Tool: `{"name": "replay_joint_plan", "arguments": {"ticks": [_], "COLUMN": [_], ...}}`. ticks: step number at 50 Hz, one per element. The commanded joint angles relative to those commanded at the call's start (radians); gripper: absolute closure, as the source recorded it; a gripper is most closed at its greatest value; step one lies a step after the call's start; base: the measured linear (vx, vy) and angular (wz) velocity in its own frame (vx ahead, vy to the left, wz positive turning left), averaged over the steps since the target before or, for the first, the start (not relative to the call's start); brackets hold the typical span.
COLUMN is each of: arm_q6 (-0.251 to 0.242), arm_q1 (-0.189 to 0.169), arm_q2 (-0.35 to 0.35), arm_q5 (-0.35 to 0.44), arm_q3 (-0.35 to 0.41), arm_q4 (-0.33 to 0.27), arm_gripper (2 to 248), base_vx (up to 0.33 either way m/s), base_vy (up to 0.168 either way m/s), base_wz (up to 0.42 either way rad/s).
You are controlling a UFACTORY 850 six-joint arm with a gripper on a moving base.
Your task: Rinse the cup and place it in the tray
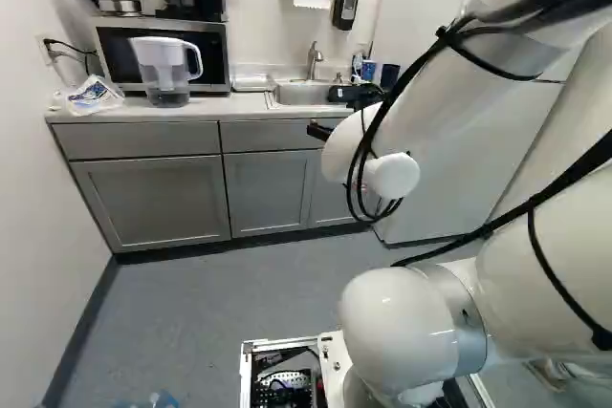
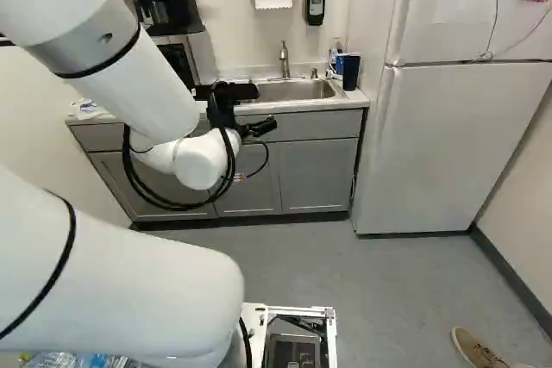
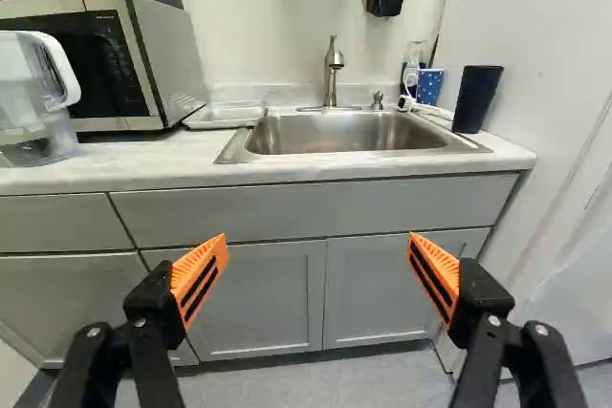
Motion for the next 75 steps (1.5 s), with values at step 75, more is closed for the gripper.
{"name": "replay_joint_plan", "arguments": {"ticks": [75], "arm_q6": [0.000], "arm_q1": [0.000], "arm_q2": [-0.032], "arm_q5": [-0.165], "arm_q3": [-0.199], "arm_q4": [0.000], "arm_gripper": [3], "base_vx": [0.000], "base_vy": [0.000], "base_wz": [0.000]}}
